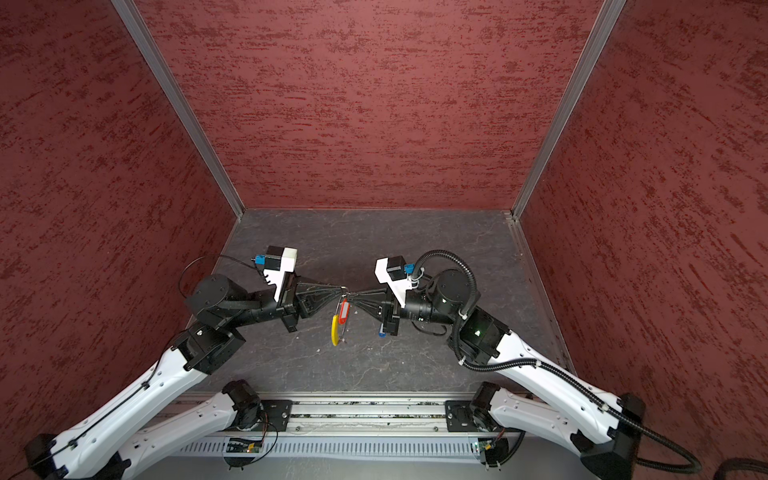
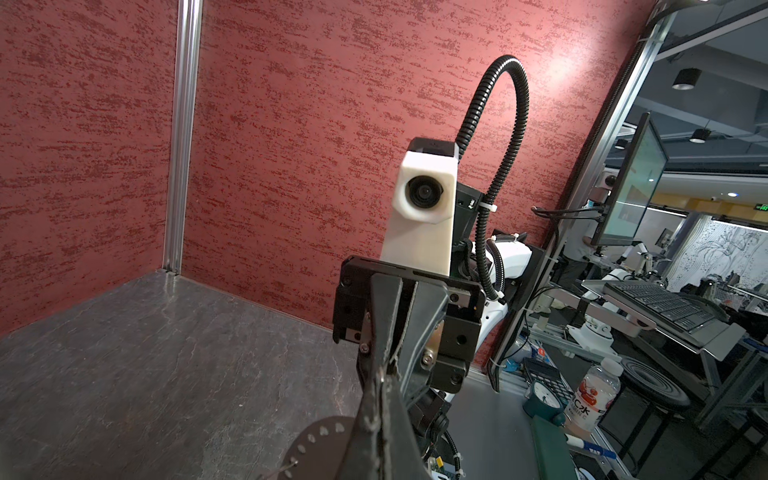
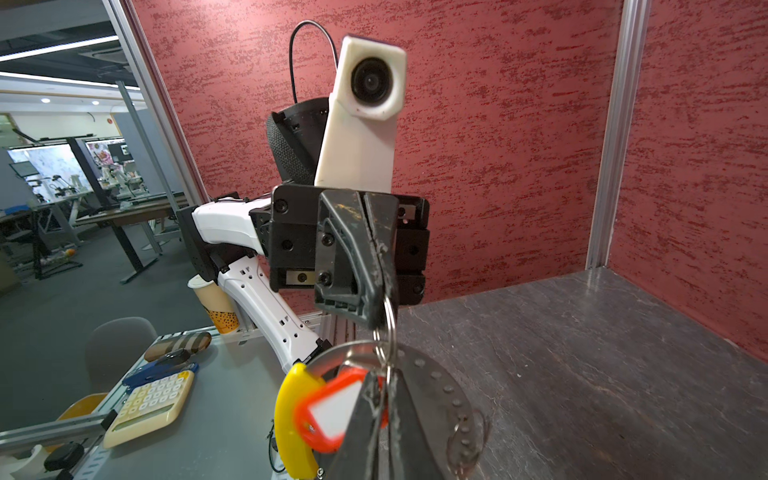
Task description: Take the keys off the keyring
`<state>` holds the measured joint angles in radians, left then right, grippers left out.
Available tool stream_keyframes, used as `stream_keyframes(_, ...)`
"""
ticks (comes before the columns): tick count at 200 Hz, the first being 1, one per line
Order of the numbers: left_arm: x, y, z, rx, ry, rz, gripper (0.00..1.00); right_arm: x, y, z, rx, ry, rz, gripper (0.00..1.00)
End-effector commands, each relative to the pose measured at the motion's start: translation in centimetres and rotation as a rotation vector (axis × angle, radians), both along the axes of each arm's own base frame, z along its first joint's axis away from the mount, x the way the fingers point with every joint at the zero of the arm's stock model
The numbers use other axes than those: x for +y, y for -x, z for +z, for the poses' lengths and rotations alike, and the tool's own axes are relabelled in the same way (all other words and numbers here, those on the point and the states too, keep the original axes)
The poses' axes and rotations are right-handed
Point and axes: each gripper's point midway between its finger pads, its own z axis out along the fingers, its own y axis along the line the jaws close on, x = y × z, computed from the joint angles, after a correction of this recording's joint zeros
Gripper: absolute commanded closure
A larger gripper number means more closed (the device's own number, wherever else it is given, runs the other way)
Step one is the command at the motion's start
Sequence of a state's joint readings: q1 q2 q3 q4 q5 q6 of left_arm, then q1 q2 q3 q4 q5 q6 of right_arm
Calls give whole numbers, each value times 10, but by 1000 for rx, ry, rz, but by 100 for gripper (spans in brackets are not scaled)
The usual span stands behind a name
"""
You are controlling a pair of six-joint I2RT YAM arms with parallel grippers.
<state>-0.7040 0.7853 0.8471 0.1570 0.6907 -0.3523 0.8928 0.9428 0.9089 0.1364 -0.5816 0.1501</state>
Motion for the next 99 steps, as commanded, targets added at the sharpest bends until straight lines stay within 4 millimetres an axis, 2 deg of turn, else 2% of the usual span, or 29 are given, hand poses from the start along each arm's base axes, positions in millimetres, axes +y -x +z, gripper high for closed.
stream_keyframes(1,4,-1,9,-17,41,15,100,-3,3,17,-48,-21,-14,97)
stream_keyframes(9,4,-1,9,-15,43,15,100,-2,3,17,-48,-17,-15,100)
stream_keyframes(99,2,-5,9,-24,53,19,100,18,2,-8,-49,129,-43,100)
